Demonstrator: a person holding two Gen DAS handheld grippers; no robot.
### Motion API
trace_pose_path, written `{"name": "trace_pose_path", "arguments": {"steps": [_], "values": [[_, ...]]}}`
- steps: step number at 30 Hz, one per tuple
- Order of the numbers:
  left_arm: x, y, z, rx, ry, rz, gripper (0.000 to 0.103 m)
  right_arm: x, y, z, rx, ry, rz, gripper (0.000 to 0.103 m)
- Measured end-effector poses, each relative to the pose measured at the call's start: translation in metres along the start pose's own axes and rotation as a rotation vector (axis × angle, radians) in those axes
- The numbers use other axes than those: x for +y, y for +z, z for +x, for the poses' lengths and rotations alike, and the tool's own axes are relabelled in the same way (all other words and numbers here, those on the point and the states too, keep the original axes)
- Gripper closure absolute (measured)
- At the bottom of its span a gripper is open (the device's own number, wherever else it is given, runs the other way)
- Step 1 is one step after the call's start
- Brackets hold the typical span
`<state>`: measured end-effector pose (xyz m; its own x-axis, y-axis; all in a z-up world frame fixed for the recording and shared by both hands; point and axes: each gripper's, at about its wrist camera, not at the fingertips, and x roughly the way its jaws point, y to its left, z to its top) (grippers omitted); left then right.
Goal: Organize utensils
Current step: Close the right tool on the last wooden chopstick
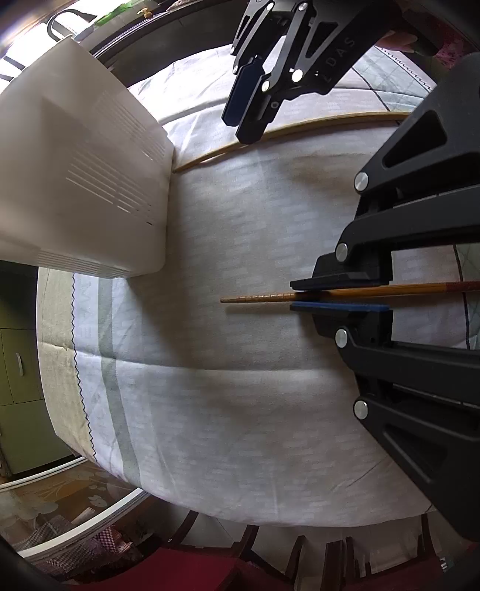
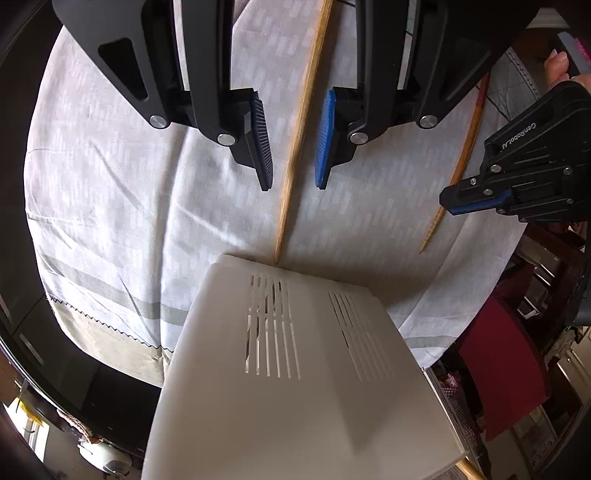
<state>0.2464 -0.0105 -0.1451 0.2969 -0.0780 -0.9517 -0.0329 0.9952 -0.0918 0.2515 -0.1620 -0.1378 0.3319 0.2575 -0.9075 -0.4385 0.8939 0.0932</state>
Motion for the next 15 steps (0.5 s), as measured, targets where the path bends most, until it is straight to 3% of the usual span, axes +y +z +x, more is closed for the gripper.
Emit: {"name": "trace_pose_path", "arguments": {"steps": [8,11,15], "values": [[0.004,0.001,0.002,-0.009,-0.009,0.007,0.097,0.010,0.012,0.021,0.037,-0.022,-0.005,0.086],[0.001,-0.001,0.000,-0.011,-0.006,0.012,0.097,0.012,0.012,0.019,0.035,-0.036,-0.004,0.094],[-0.001,-0.002,0.000,-0.012,-0.004,0.018,0.097,0.007,0.006,0.017,0.038,-0.026,-0.006,0.096]]}}
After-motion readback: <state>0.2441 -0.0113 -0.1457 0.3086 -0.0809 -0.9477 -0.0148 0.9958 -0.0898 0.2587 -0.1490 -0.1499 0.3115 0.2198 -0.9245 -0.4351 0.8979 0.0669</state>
